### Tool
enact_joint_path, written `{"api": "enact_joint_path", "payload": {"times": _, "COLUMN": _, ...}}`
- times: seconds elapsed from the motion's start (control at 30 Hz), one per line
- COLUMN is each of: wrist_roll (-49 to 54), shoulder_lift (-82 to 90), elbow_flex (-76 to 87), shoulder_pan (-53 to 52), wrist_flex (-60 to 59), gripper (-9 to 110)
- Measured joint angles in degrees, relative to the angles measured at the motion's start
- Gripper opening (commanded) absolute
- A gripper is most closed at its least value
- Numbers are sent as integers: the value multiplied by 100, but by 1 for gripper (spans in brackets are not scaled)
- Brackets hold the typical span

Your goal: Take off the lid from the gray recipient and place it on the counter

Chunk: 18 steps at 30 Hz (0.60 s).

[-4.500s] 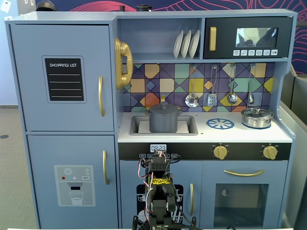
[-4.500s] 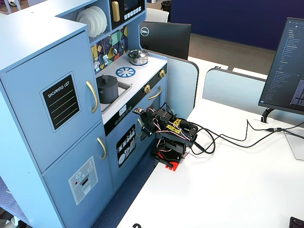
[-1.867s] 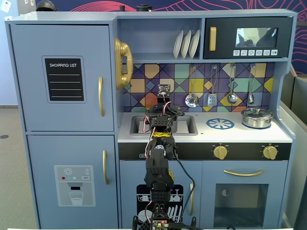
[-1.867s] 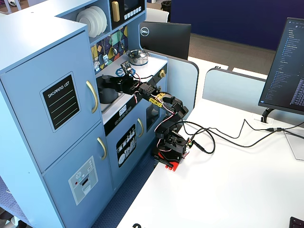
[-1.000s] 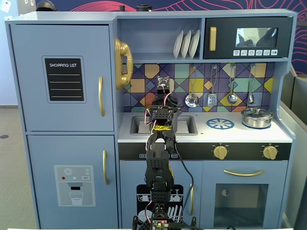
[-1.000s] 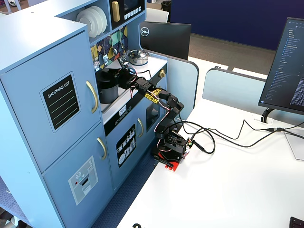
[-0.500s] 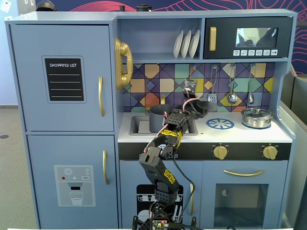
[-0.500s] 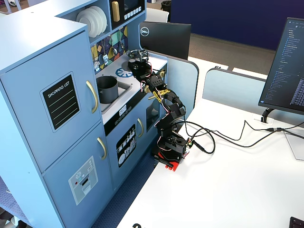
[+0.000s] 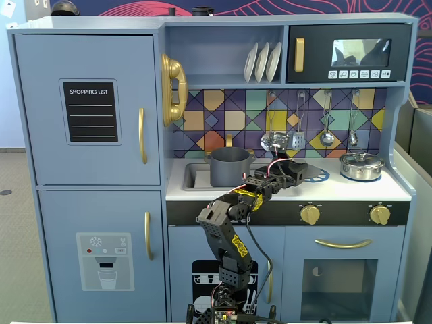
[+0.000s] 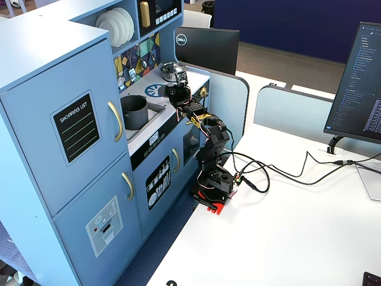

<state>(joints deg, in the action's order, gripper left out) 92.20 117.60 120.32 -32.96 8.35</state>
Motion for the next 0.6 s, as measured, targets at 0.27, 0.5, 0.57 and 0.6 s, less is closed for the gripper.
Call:
{"api": "enact_joint_path", "payload": {"times": 0.27, "wrist_roll": 18, "shoulder_lift": -510, "elbow_flex": 0, "shoulder_pan": 0, "wrist_flex": 378, "gripper": 0}}
{"api": "enact_joint_path", "payload": {"times": 0.5, "wrist_roll": 26, "shoulder_lift": -879, "elbow_flex": 70, "shoulder_pan": 26, "wrist_flex": 580, "gripper": 0}}
{"api": "enact_joint_path", "payload": {"times": 0.57, "wrist_roll": 26, "shoulder_lift": -1020, "elbow_flex": 123, "shoulder_pan": 53, "wrist_flex": 659, "gripper": 0}}
{"api": "enact_joint_path", "payload": {"times": 0.6, "wrist_roll": 26, "shoulder_lift": -1055, "elbow_flex": 132, "shoulder_pan": 70, "wrist_flex": 694, "gripper": 0}}
